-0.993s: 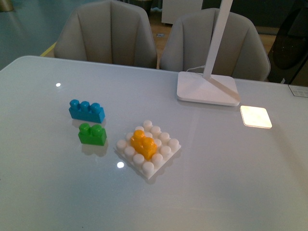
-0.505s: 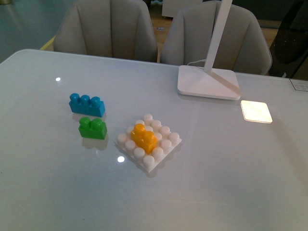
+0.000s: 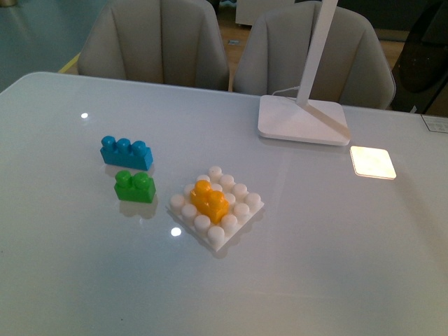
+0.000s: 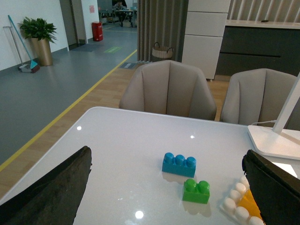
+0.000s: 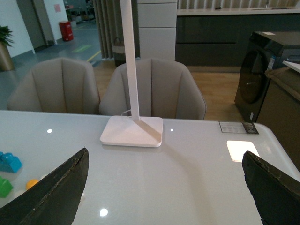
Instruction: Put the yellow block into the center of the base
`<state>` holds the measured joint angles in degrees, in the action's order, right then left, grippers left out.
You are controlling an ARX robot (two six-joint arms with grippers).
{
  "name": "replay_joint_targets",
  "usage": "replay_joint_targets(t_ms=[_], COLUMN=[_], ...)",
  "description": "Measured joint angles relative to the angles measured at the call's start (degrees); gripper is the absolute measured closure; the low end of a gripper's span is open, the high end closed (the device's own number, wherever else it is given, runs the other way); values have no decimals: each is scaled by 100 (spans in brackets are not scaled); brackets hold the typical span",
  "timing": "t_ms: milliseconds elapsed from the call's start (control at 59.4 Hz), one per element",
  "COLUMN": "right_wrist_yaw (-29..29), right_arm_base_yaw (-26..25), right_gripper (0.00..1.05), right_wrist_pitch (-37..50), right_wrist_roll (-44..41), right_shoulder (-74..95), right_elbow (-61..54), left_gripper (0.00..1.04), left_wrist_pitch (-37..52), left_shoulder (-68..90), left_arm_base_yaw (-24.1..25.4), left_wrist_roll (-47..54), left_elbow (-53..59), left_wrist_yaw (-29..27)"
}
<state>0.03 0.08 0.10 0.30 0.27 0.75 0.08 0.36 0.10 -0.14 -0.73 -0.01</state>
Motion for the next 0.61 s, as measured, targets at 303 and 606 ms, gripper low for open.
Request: replay_joint_targets(t_ms=[303, 606], right_wrist_yaw=[0, 0], right_arm_base_yaw=[0, 0], right_gripper=[9, 9], right_wrist_pitch=[0, 0], right_wrist_roll=[0, 0], right_shoulder=[0, 0], right_elbow=[0, 0], left_gripper=[7, 7], left_wrist_pitch=[0, 0], left_shoulder=[0, 0], left_arm_base_yaw=[0, 0], left_wrist_roll=[0, 0], left_elbow=[0, 0], left_wrist_yaw=[0, 0])
